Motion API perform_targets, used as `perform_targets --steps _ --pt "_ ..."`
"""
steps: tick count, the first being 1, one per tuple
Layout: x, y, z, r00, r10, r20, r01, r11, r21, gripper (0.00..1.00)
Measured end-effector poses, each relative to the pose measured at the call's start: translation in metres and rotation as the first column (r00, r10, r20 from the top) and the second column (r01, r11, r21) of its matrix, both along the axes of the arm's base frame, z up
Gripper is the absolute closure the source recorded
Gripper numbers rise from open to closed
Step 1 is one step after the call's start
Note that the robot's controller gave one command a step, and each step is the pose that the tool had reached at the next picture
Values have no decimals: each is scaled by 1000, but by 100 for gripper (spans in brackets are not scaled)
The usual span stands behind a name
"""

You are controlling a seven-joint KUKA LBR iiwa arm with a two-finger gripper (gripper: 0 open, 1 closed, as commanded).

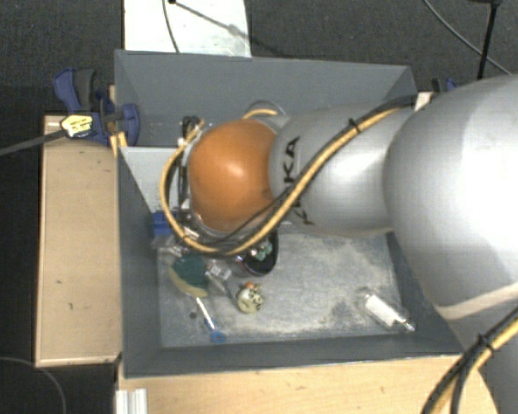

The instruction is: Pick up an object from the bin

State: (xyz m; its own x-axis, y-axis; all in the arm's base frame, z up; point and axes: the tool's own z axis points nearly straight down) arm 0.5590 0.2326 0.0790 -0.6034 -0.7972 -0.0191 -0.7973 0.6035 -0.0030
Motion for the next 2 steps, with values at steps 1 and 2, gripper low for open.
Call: perform_targets --steps 1,2 --pt "0 -1 2 1000 -2 -5 2 1000 -5 100" --pt "2 0 54 1000 -12 -6 12 1000 -9 100"
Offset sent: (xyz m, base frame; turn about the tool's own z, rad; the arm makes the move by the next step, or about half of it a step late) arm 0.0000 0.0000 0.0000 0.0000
